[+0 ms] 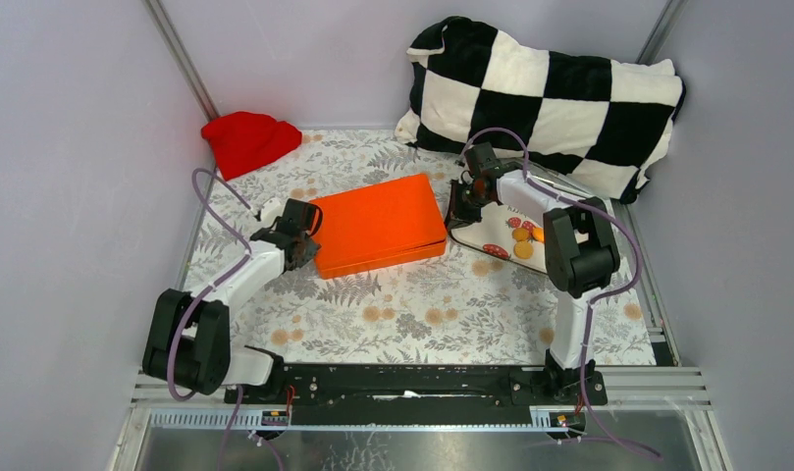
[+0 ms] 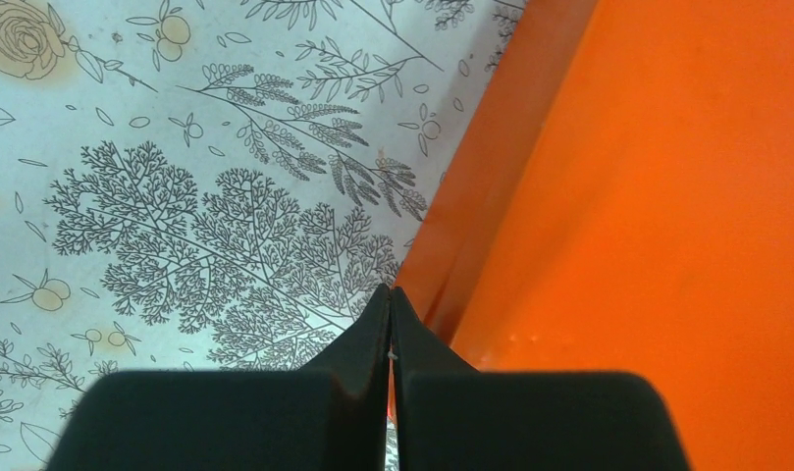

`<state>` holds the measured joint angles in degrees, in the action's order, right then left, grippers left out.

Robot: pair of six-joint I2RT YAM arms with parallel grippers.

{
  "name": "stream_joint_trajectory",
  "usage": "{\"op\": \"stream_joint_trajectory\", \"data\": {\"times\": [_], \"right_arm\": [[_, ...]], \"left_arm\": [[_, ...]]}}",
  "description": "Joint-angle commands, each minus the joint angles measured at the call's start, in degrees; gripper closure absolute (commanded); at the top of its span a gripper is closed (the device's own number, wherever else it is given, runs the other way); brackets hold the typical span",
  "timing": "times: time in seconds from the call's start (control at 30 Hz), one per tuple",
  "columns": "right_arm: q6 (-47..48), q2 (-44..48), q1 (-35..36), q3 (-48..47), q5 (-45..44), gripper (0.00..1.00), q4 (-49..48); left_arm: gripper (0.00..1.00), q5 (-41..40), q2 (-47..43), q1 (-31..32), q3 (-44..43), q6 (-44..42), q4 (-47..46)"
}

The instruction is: Pack the cookies

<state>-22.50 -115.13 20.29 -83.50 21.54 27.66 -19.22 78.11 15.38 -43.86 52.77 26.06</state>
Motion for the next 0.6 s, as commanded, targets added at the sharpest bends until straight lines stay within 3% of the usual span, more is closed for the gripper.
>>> {"op": "stream_joint_trajectory", "data": {"times": [0.0, 0.57], "right_arm": [[-0.84, 5.9, 3.84, 0.96, 2.15, 0.9, 1.06], [-1.89, 14.66, 6.29, 10.28, -1.3, 0.9, 0.5]], "left_arm": [[1.0, 4.0, -2.7, 1.12, 0.69, 0.25, -0.34], [1.0, 5.8, -5.46, 2.61, 3.04, 0.95, 0.0]]}}
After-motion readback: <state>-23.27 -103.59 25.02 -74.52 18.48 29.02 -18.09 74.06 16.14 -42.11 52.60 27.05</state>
